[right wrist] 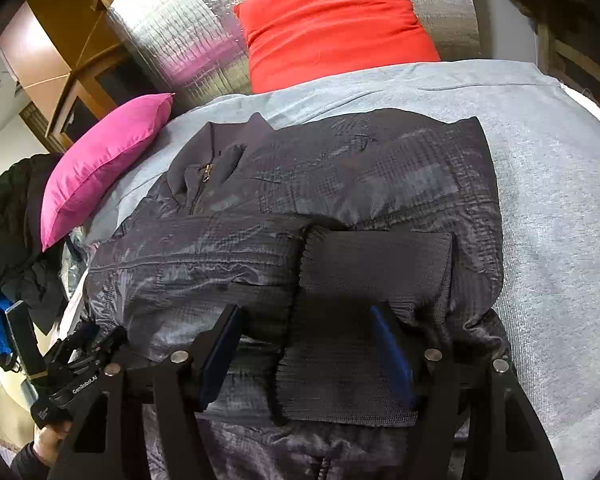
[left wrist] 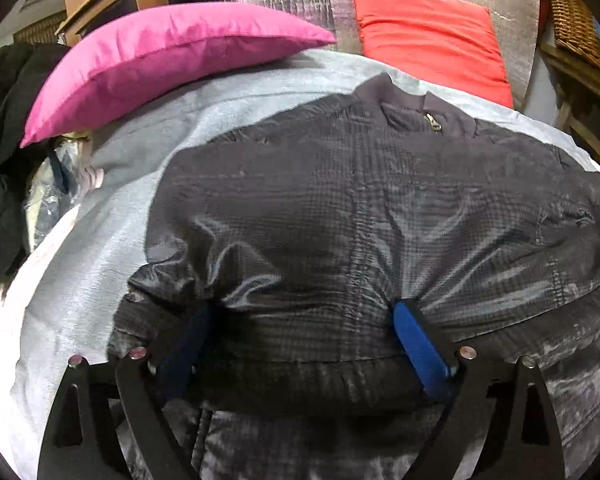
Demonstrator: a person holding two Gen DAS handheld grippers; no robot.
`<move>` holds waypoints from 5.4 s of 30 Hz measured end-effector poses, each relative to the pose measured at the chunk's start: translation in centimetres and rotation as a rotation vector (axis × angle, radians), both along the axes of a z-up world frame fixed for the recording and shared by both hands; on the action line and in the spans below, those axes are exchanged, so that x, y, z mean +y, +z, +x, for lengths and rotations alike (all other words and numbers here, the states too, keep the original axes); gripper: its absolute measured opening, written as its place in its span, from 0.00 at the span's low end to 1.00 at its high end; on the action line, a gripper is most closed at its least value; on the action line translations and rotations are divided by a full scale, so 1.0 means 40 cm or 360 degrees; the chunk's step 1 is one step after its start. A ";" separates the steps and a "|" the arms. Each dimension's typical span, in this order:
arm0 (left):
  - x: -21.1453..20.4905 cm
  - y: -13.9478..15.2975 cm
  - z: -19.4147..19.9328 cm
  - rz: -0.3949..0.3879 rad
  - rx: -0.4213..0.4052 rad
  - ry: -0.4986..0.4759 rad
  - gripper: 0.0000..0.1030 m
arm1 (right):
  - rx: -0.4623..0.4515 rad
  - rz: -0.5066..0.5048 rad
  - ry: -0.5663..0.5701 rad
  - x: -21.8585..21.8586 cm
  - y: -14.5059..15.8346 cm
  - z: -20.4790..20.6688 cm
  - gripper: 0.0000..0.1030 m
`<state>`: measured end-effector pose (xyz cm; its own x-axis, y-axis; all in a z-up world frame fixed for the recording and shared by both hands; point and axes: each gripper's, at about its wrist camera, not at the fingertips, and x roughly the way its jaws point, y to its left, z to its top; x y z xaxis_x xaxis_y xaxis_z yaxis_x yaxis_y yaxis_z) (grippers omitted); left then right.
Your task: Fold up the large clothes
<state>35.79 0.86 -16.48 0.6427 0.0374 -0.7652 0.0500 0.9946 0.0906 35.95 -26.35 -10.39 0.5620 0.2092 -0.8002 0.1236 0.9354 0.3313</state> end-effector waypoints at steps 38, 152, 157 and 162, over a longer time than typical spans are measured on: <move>0.246 0.130 -0.321 -0.0311 -0.0040 0.0265 0.97 | -0.0125 -0.0243 0.0147 0.184 0.131 -0.184 0.74; 0.000 0.122 -0.052 -0.0411 -0.0134 0.0111 0.69 | -0.0218 0.0496 -0.0110 0.009 0.094 -0.111 0.69; -0.041 -0.003 -0.010 -0.0174 -0.0001 0.0049 0.72 | -0.0048 0.0510 -0.0208 -0.050 -0.036 -0.082 0.59; -0.046 -0.012 -0.018 -0.0124 -0.0050 0.0042 0.73 | -0.0144 0.0425 -0.0137 -0.039 0.053 -0.081 0.60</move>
<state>35.08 -0.97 -16.94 0.6659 -0.0041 -0.7461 0.0220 0.9997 0.0142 32.73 -27.91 -8.27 0.6534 0.3542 -0.6691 0.1572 0.8010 0.5776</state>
